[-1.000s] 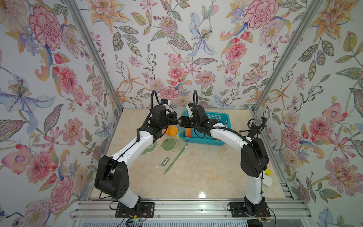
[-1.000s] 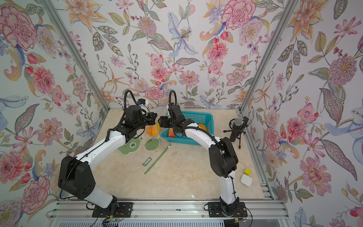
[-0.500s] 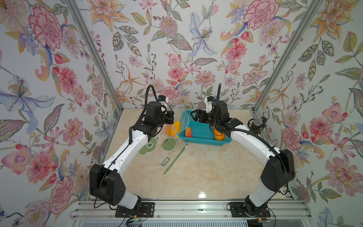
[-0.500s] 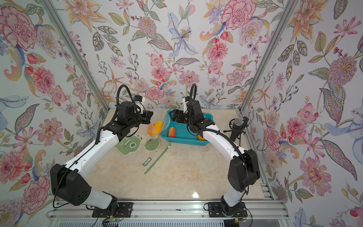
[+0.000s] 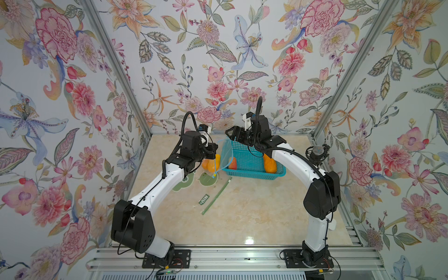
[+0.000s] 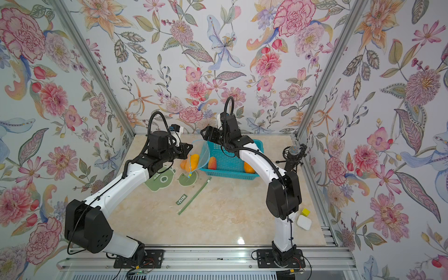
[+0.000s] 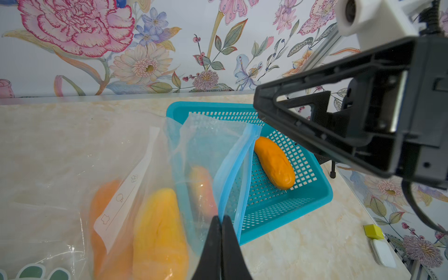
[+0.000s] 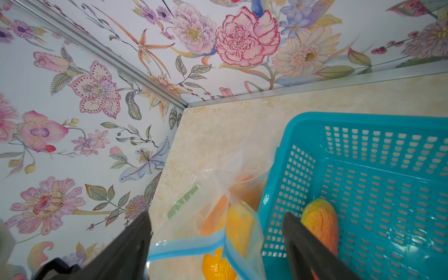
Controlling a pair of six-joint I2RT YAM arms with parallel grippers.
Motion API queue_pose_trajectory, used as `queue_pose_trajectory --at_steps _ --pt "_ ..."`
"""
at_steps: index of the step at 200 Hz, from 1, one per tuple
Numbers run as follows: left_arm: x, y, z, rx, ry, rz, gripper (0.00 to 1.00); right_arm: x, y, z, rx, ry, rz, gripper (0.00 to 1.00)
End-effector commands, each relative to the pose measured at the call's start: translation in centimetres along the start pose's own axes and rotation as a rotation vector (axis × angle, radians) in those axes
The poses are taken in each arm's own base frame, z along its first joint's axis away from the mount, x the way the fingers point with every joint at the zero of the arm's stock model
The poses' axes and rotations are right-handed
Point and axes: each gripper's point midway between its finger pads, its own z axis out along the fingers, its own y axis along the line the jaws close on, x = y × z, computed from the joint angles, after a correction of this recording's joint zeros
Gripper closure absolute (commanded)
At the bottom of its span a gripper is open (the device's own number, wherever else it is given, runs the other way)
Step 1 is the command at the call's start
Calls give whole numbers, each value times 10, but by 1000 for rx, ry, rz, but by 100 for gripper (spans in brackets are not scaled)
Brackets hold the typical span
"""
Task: Place the mango in a zip-top bag and seal the zipper
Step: Adjust the zipper food storage bag at the center of the board.
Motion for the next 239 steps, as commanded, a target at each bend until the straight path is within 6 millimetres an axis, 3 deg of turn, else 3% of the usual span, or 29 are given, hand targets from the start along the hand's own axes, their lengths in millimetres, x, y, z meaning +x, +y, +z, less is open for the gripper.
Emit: queue_pose_trajectory --at_steps 1,38,64,82,89,120,145,155,164,181,221,239 --pt "2 -3 6 37 -6 3 100 18 -10 8 40 65 40 20" --pt "10 -1 15 43 19 -1 100 31 -5 16 4 112 48 33" --pt "12 -4 17 55 24 5 100 38 -14 21 19 132 58 46" --pt "14 -6 17 64 34 8 100 40 -20 24 26 141 68 58" --pt "25 -1 28 59 66 -1 100 42 -24 26 33 146 70 65" --pt "30 -1 28 65 79 4 100 41 -36 28 52 147 80 100" --pt "36 3 25 47 86 7 100 39 -47 29 72 141 91 100" --pt "29 -2 11 48 53 18 84 38 -49 30 78 138 95 100" --pt "32 0 5 37 45 20 62 36 -51 30 86 132 96 100" --pt "41 6 -9 3 27 21 48 34 -57 30 100 126 111 100" --pt "87 29 -55 -131 -55 78 44 35 -67 34 119 129 148 100" --pt "114 21 -69 -199 -107 243 41 36 -68 38 116 134 165 100"
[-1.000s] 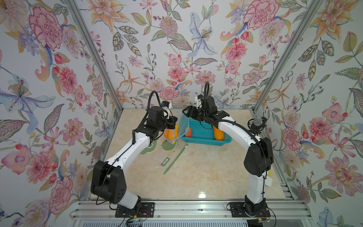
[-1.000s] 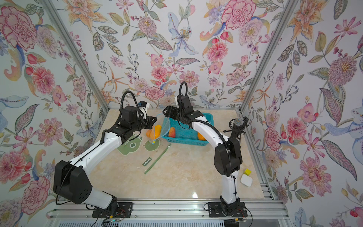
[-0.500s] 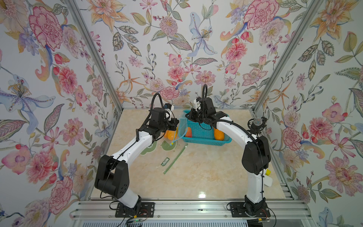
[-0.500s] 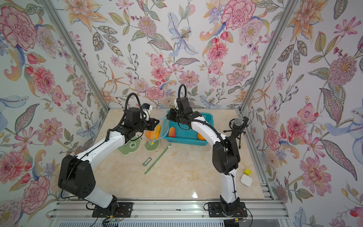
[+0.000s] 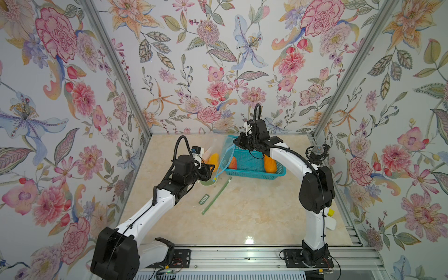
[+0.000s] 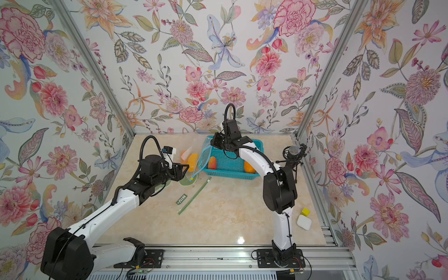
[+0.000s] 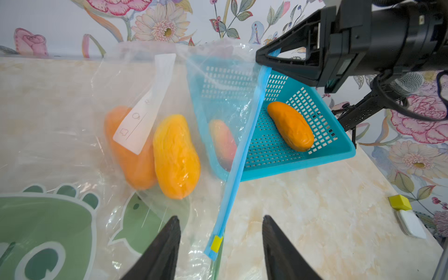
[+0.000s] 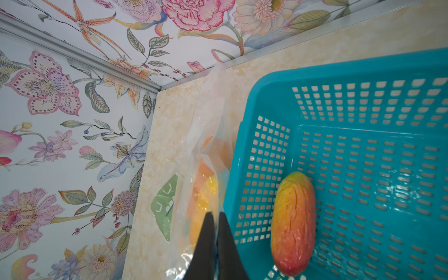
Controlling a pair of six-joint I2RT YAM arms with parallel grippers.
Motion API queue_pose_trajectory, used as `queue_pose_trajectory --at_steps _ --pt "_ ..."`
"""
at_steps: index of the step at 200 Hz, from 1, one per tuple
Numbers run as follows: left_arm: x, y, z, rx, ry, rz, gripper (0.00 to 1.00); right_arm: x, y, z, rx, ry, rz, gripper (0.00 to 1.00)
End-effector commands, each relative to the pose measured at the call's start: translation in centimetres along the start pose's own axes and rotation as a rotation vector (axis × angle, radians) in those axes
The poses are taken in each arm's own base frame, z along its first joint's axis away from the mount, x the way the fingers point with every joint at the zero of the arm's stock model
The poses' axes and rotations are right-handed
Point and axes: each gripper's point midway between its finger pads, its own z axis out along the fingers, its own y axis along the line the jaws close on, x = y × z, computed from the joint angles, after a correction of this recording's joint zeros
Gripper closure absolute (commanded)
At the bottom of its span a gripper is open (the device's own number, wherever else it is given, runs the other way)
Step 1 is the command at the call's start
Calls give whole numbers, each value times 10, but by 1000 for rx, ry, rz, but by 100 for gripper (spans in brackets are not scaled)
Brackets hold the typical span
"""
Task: Place the mango in a zip-top bag and seal the zipper
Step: Adjust the zipper food storage bag at the center of the board.
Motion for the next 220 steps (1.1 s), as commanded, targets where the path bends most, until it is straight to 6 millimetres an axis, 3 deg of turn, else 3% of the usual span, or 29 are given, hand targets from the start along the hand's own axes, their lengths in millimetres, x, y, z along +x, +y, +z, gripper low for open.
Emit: queue_pose_trajectory --at_steps 1,25,61,118,169,220 --pt "18 -1 -16 -127 -105 193 41 8 -15 15 36 27 53 100" --pt "43 -16 -30 -203 -219 386 34 10 -15 19 32 35 65 100" --pt "55 15 -34 -382 -267 443 30 10 -15 20 29 41 75 100" --pt "54 28 -14 -411 -265 474 26 11 -14 20 24 48 82 100" --pt "65 6 25 -273 -152 621 17 10 -17 19 26 46 86 100" --pt "51 37 42 -410 -130 533 22 16 -16 23 17 67 87 100"
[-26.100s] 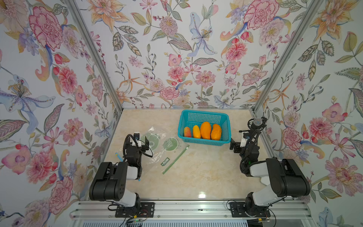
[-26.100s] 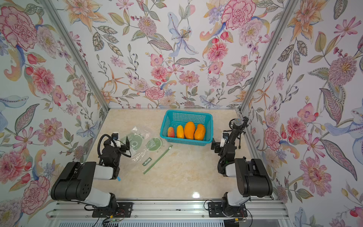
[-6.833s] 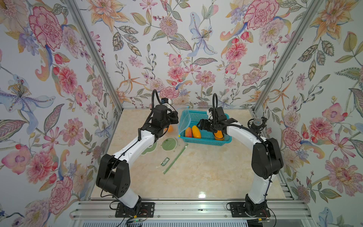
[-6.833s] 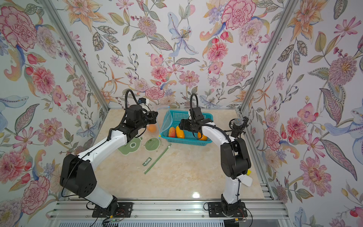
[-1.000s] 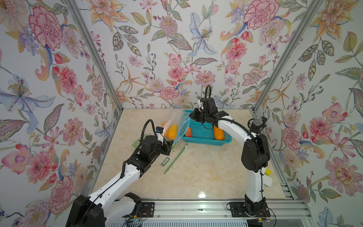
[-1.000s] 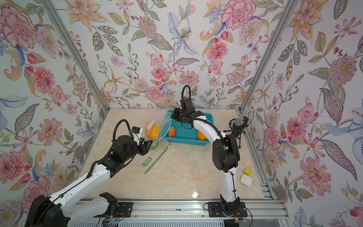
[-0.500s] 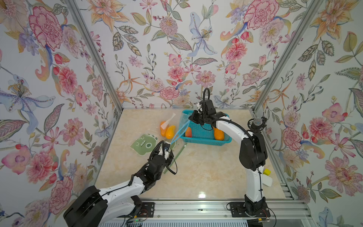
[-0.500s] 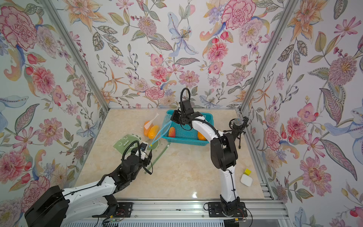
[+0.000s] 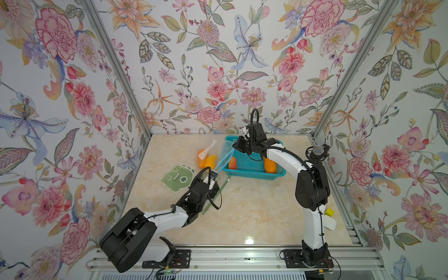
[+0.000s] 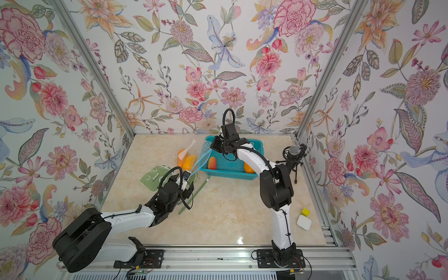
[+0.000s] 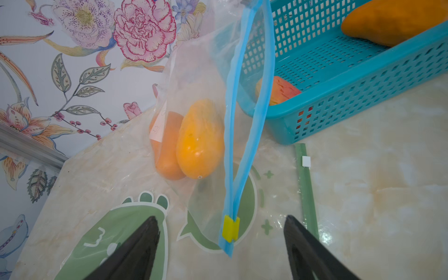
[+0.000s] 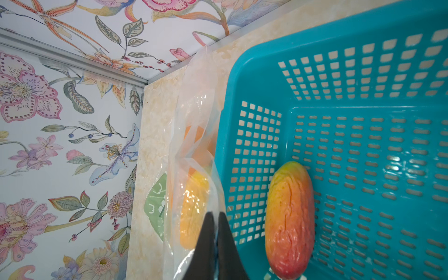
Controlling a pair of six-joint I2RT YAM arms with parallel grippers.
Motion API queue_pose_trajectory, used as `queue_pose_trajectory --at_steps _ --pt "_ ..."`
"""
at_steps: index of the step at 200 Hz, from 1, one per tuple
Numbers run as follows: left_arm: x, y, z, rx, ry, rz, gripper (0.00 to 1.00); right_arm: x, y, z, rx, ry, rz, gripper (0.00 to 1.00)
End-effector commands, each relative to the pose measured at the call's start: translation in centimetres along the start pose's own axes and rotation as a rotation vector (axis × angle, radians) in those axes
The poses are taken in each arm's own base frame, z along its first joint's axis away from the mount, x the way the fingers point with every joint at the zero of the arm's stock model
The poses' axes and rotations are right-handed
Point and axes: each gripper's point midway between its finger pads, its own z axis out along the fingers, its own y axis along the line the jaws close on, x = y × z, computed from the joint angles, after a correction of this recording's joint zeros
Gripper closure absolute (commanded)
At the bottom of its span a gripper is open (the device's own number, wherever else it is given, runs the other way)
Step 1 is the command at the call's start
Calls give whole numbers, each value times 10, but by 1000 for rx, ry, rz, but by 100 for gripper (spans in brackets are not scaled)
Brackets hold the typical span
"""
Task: Place the mango in a zip-top bag and seal the zipper
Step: Adjust the zipper food storage bag at the center of the board.
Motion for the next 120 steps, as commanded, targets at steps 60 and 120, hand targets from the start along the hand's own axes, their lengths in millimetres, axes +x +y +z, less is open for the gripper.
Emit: queue_pose_trajectory --at_steps 60,120 --pt "-20 18 28 -72 18 -58 87 -5 8 -2 -32 13 1 100" --pt "-76 51 -12 -104 -65 -108 100 -22 46 -26 -98 -4 -147 100"
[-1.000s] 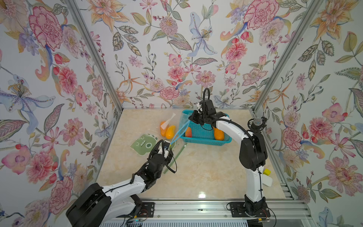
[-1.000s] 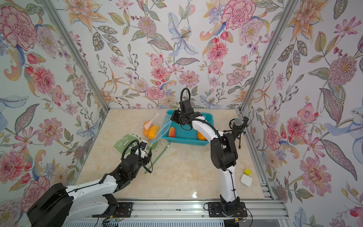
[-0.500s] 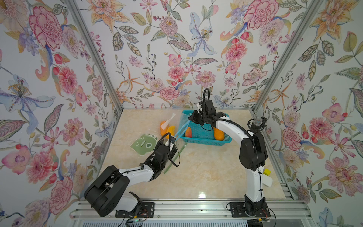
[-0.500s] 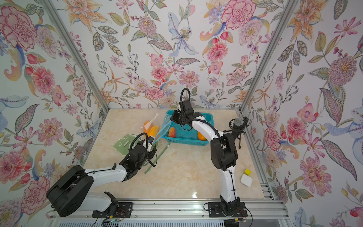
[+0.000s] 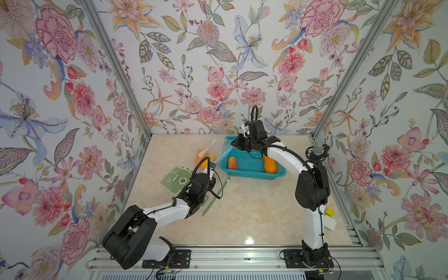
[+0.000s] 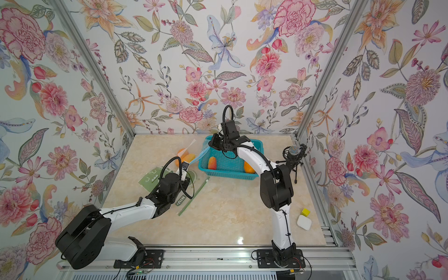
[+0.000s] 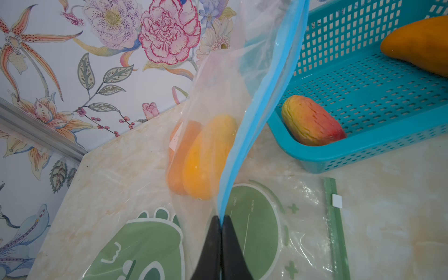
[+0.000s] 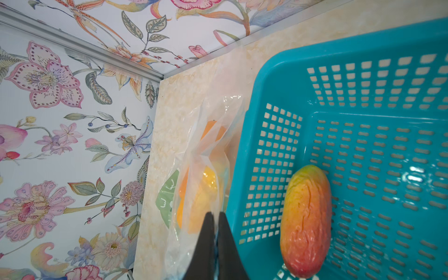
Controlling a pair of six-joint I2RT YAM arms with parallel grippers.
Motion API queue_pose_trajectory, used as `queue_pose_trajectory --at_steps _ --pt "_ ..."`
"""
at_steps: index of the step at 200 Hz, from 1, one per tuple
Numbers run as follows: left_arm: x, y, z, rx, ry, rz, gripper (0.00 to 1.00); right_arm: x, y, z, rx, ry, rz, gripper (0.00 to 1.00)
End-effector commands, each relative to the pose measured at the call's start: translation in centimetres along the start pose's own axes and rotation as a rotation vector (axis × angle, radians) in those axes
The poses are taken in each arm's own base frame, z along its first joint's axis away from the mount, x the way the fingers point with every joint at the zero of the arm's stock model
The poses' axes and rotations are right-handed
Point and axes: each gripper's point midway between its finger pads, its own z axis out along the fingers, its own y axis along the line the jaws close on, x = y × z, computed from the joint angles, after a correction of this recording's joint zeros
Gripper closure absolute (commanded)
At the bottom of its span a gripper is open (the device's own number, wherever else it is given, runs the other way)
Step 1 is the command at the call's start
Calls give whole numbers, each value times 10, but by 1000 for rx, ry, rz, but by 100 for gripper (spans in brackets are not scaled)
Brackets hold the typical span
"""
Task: Place the mango in a zip-top bag and seal the zipper
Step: Adjust the zipper food storage bag at the center of the board.
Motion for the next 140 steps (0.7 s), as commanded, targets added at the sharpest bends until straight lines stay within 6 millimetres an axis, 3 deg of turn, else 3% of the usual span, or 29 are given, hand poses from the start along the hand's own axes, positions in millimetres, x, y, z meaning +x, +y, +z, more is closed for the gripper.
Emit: queue_pose_trajectory --at_steps 1,50,73,94,109,140 --pt "-44 23 -17 -35 -64 -55 100 -15 21 -14 -31 -13 -95 100" --pt "-134 48 -64 16 -180 -110 100 -35 79 -78 -71 -81 -268 100" --pt "-179 55 -87 85 -206 -138 100 -35 109 -114 -104 -120 -310 100" --pt "-214 57 -113 176 -235 -150 100 -33 123 -150 -113 -153 -323 100" --pt "-230 58 -127 219 -261 -150 100 -31 124 -172 -98 -181 -324 100" --pt "-242 49 -141 312 -268 -118 100 -19 121 -214 -67 -227 -325 100"
